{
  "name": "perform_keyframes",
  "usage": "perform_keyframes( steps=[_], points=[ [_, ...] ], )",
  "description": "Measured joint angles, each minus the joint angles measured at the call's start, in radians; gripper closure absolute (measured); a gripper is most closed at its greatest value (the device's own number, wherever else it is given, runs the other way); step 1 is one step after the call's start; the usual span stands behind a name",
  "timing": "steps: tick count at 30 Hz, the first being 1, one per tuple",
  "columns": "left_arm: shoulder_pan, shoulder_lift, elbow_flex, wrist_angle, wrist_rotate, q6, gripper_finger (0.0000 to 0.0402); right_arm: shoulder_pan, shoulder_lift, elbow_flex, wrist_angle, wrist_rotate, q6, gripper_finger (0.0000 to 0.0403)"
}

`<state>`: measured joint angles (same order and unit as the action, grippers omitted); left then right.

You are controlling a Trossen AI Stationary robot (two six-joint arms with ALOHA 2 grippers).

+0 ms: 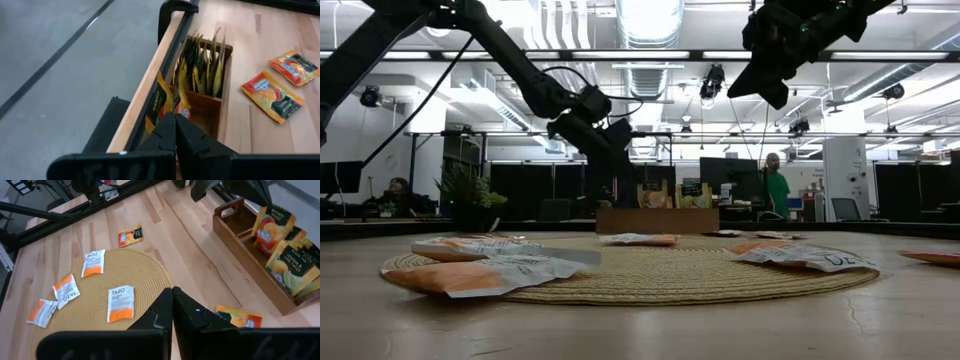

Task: Pick & Place Tea
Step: Put the red tea bag into the middle section of the wooden organizer

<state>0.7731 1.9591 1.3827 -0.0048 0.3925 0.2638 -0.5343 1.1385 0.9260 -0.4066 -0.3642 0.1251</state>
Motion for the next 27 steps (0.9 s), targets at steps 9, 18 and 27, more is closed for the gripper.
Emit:
perform_keyframes(
  steps=[9, 18, 27],
  points=[
    [0.000, 0.010, 0.000, 0.039, 0.002, -0.004, 0.0402, 0.000, 0.000, 0.000, 0.005, 0.001, 0.012, 0.0394],
    [0.000, 0.012, 0.000, 0.046, -0.011, -0.011, 0.0398, 0.000, 0.000, 0.000, 0.005, 0.003, 0.026, 0.0394],
    [0.000, 0.012, 0.000, 0.042, -0.043, -0.039, 0.0324, 0.000, 0.000, 0.000, 0.005, 0.003, 0.026, 0.0394]
  ],
)
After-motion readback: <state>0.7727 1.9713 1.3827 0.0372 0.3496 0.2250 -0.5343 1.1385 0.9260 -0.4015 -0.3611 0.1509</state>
